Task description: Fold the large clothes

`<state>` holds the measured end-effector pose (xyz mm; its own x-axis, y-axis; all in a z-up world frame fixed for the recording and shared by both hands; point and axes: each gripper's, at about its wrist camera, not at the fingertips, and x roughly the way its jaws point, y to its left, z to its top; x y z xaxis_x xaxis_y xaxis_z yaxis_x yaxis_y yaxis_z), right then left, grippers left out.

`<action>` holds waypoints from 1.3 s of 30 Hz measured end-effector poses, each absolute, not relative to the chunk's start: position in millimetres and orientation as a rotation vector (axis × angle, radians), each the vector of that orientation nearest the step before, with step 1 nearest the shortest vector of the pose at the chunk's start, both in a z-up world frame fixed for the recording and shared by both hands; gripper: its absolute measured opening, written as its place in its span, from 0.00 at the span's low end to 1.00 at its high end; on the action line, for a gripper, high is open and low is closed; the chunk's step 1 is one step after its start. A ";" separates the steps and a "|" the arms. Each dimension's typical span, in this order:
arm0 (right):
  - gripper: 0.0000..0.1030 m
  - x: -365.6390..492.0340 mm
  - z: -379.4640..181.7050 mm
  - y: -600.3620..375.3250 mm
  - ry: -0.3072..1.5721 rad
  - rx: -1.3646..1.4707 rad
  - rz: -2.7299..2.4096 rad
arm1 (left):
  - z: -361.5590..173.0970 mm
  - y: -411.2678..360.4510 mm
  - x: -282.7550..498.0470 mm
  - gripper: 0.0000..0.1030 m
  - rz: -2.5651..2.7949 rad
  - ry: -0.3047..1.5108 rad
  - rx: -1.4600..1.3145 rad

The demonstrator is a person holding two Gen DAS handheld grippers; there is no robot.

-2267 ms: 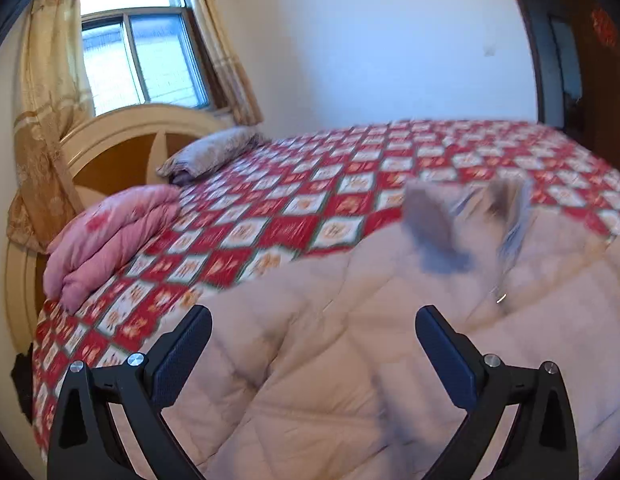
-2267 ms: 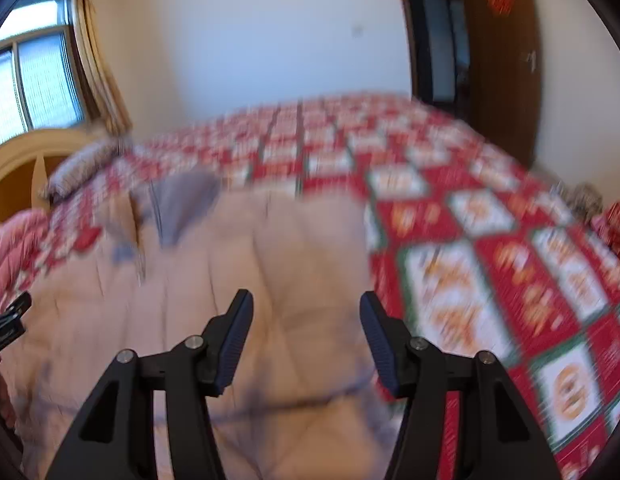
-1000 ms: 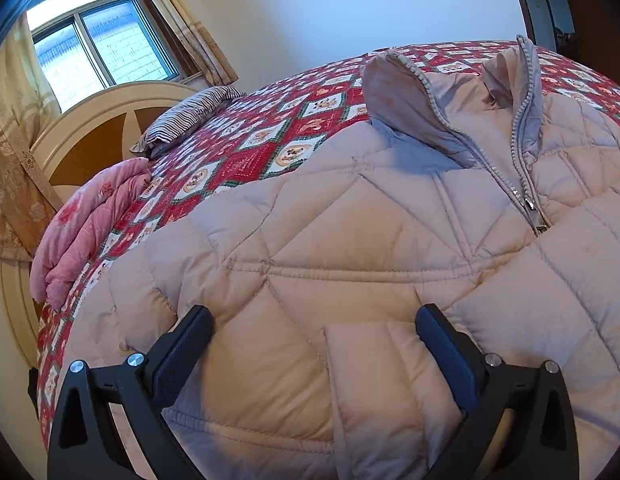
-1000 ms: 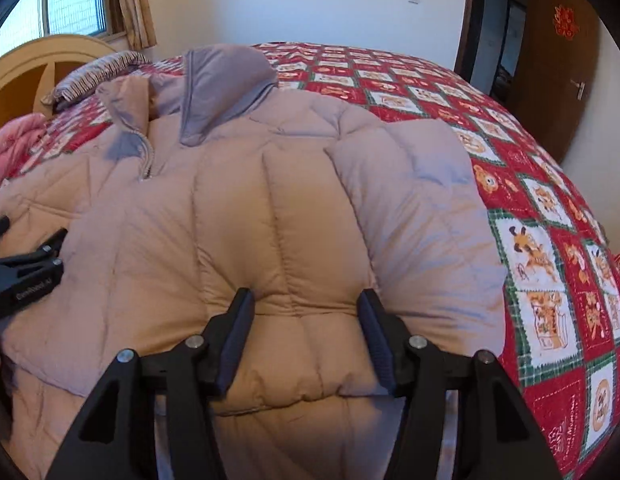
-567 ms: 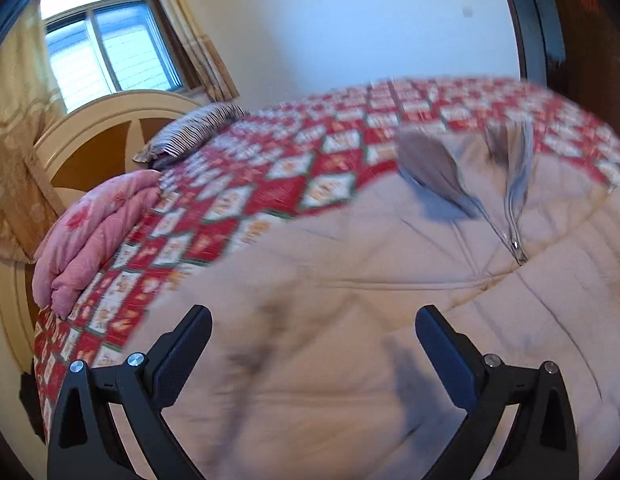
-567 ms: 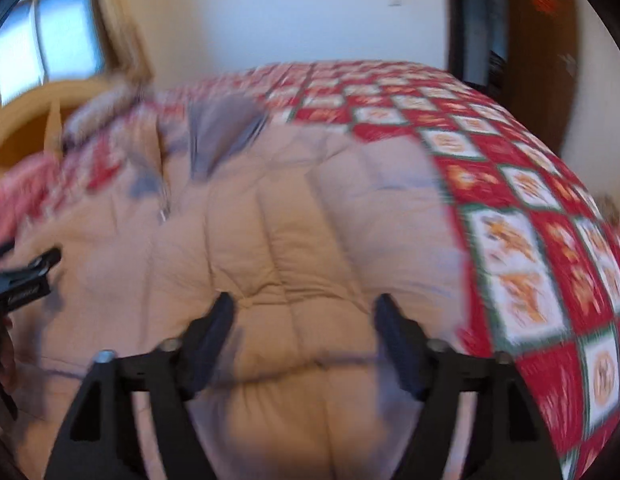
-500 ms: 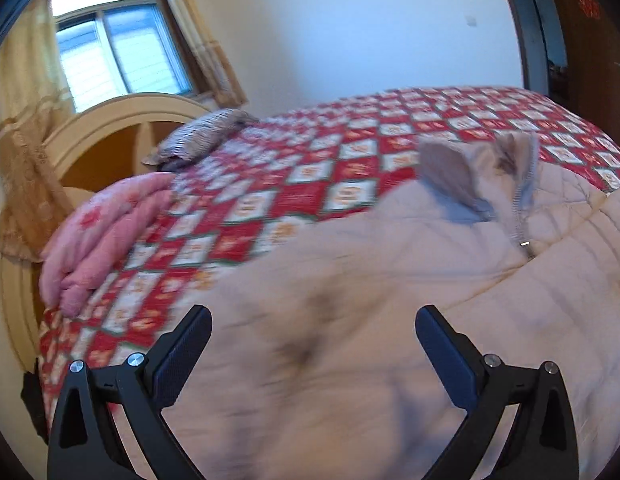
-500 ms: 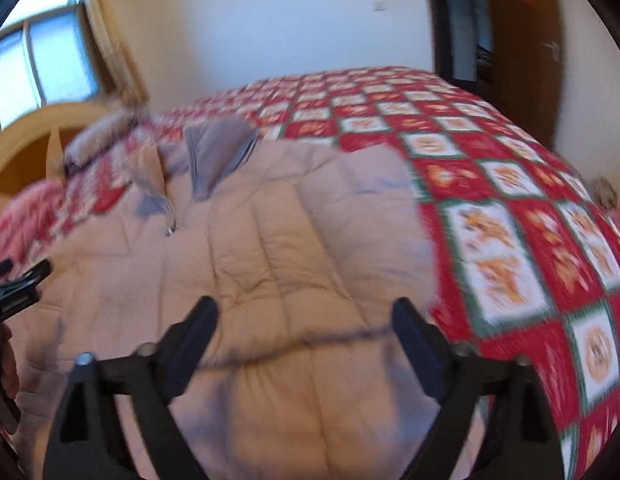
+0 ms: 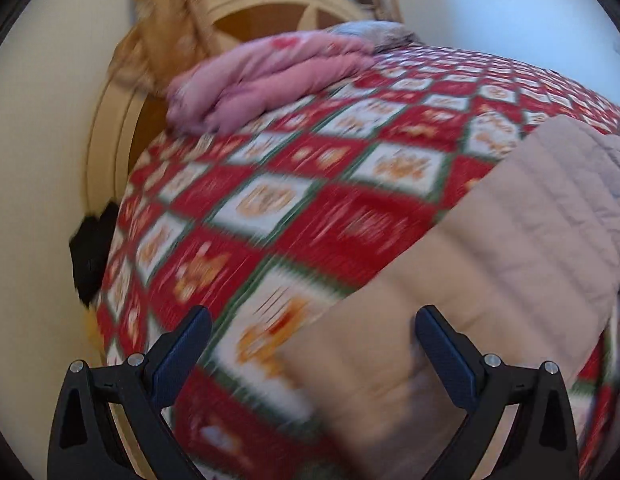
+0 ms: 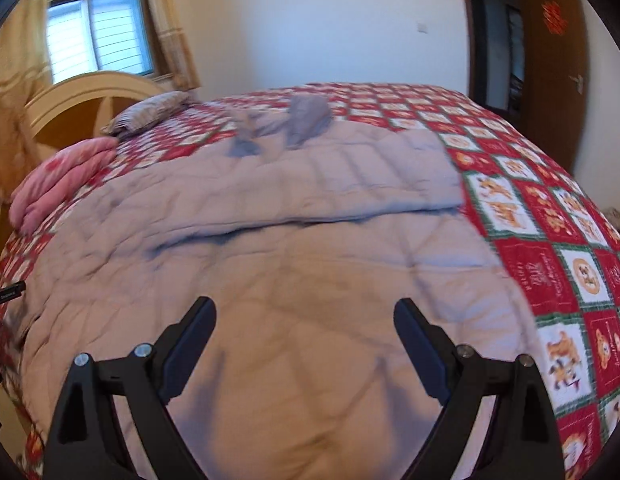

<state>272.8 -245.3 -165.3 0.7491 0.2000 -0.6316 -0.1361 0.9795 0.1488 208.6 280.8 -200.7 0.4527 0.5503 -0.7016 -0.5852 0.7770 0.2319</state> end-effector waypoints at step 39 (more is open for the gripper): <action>0.90 245.6 -142.0 -299.1 0.587 0.183 0.075 | 5.2 16.4 288.4 0.06 0.167 0.373 0.178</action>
<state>245.6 -299.1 -142.0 0.8302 0.1228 -0.5438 -0.0184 0.9810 0.1934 288.4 16.4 5.2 0.9180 0.1942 -0.3458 -0.1289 0.9706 0.2031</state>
